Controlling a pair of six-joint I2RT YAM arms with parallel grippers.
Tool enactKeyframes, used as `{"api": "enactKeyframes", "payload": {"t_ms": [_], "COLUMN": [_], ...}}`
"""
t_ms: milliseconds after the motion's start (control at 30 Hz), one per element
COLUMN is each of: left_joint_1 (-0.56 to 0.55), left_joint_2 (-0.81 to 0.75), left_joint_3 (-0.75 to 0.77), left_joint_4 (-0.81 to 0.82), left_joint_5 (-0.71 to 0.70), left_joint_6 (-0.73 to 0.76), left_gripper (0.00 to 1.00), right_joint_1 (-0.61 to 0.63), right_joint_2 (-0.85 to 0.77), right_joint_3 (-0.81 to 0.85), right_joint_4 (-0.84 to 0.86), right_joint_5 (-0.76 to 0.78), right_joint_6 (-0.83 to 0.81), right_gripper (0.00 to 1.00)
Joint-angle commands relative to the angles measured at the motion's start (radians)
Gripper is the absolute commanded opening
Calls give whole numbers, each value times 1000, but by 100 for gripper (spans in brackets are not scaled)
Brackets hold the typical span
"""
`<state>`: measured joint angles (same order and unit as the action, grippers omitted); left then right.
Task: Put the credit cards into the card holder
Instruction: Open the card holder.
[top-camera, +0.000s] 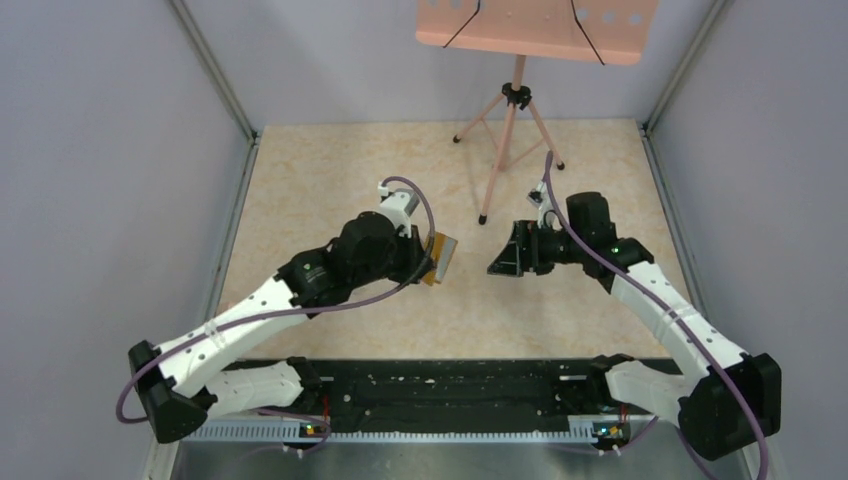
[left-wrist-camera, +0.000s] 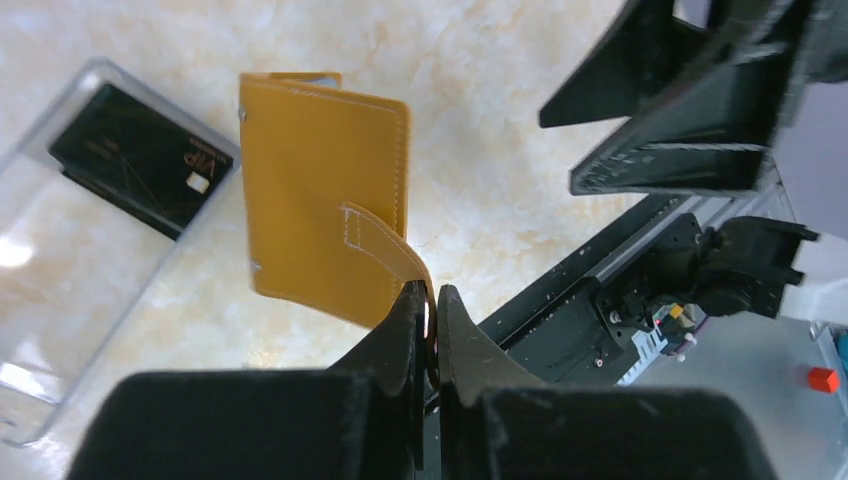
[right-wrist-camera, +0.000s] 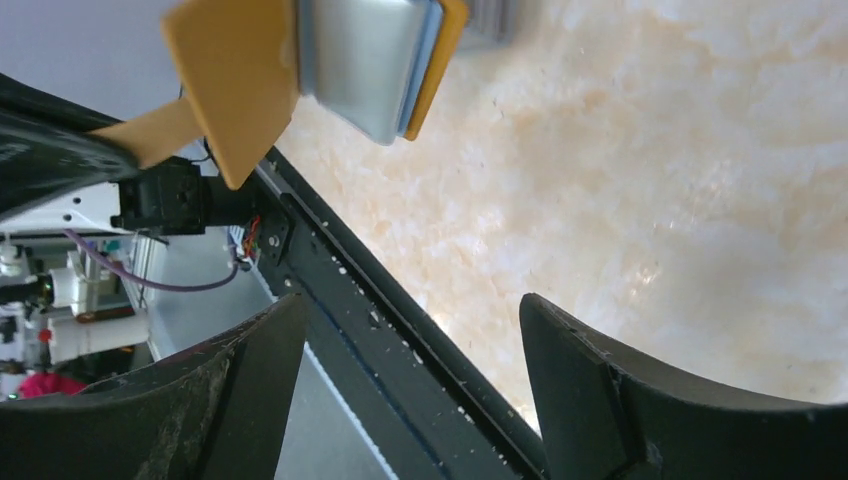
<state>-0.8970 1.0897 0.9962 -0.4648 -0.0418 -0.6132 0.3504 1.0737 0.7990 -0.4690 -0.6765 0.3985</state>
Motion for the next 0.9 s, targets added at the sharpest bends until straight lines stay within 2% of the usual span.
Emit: {"api": "enactKeyframes", "payload": {"t_ms": [0, 167, 300, 467, 733, 867], "left_joint_1": [1, 1, 1, 1, 1, 0], "left_joint_2": [-74, -58, -30, -3, 64, 109], "left_joint_3": [154, 333, 420, 437, 413, 405], "left_joint_4": [-155, -349, -418, -398, -273, -247], "left_joint_5": [34, 116, 220, 412, 723, 790], "left_joint_6": [185, 275, 316, 326, 279, 264], "left_gripper": [0, 0, 0, 0, 0, 0], "right_joint_1": [7, 7, 7, 23, 116, 119], "right_joint_2": [-33, -44, -60, -70, -52, -41], "right_joint_3": [91, 142, 164, 178, 158, 132], "right_joint_4": [1, 6, 44, 125, 339, 471], "right_joint_5": [-74, -194, -251, -309, -361, -396], "right_joint_6": [-152, -233, -240, -213, -109, -31], "right_gripper": [78, 84, 87, 89, 90, 90]}}
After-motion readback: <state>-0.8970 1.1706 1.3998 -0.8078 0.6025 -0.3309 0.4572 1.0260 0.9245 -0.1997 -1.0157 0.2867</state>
